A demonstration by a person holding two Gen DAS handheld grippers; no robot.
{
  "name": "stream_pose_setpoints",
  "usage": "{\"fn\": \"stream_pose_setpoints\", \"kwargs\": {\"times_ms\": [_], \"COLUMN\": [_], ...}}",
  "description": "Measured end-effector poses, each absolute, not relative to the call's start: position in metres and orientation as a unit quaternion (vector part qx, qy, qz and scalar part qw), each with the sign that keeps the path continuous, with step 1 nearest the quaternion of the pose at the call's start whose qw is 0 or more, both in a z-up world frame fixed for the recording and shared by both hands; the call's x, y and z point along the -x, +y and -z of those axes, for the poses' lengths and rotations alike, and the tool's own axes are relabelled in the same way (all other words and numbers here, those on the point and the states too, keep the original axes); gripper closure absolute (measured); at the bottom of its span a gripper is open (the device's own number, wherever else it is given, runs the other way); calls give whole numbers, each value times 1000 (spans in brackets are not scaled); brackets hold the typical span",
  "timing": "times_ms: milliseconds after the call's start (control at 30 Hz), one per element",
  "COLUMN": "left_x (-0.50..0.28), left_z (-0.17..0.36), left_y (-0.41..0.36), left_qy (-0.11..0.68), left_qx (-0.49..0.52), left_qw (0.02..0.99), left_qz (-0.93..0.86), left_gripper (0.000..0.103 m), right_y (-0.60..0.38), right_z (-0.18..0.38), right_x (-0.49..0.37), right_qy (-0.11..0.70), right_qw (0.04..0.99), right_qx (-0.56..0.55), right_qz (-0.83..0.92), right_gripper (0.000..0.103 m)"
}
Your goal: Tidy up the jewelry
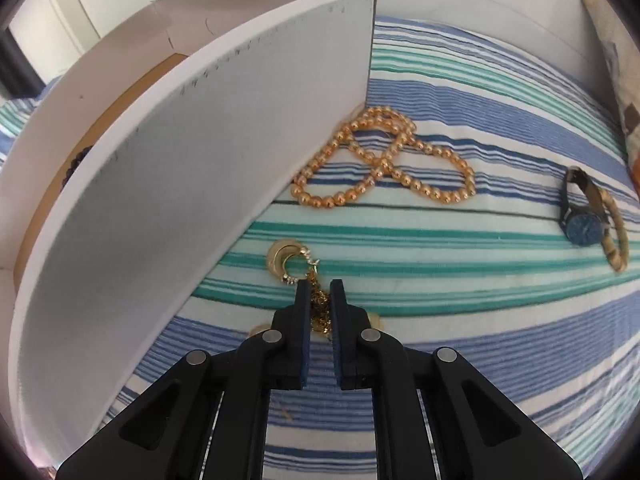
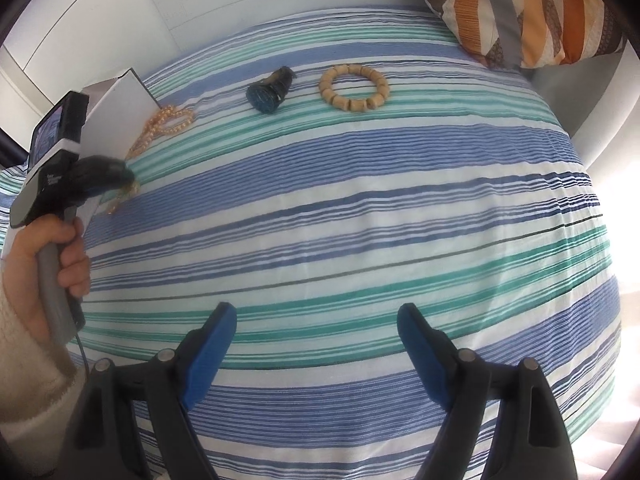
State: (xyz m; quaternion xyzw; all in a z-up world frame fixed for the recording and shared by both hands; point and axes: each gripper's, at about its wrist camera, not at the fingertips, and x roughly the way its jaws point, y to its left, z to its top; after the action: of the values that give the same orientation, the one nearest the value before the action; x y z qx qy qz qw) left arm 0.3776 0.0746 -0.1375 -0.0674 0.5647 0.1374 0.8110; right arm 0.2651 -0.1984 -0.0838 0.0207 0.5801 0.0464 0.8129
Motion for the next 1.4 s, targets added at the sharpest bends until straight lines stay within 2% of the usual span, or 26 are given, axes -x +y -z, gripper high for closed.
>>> {"fn": "stream_pose_setpoints", "kwargs": {"times_ms": [300, 467, 533, 600, 633, 967, 1067, 1100, 1400], "left_x": [-287, -268, -268, -268, -267, -294, -297, -297, -299], "left_z": [119, 113, 113, 116, 116, 134, 135, 135, 136], "left_y": [101, 108, 111, 105, 104, 89, 89, 90, 111], "left_qy": [578, 577, 578, 579, 580, 603, 607, 607, 615], "left_qx": [101, 121, 127, 123, 119, 102, 102, 103, 172], "left_qw": [810, 808, 806, 805, 805, 791, 788, 788, 769], "left_qz": [5, 28, 33, 38, 36, 15, 7, 4, -5], "left_gripper": [96, 94, 92, 78, 76, 73, 66, 63, 63], "right_y": [-192, -179, -170, -162, -157, -148, -154, -156, -140], "right_z": [76, 83, 82, 81, 79, 74, 66, 64, 45], "right_x": [-277, -284, -287, -289, -289, -287, -294, -299, -389], "right_qy": [569, 576, 577, 574, 572, 566, 557, 554, 511], "right_qw": [821, 815, 814, 815, 815, 818, 824, 826, 844], "right_qx": [-8, -5, -4, 1, 4, 9, 3, -1, 15], "right_qz": [-51, -63, -73, -83, -88, -103, -104, -104, -163], "right_gripper": [19, 19, 19, 19, 19, 19, 19, 19, 19]}}
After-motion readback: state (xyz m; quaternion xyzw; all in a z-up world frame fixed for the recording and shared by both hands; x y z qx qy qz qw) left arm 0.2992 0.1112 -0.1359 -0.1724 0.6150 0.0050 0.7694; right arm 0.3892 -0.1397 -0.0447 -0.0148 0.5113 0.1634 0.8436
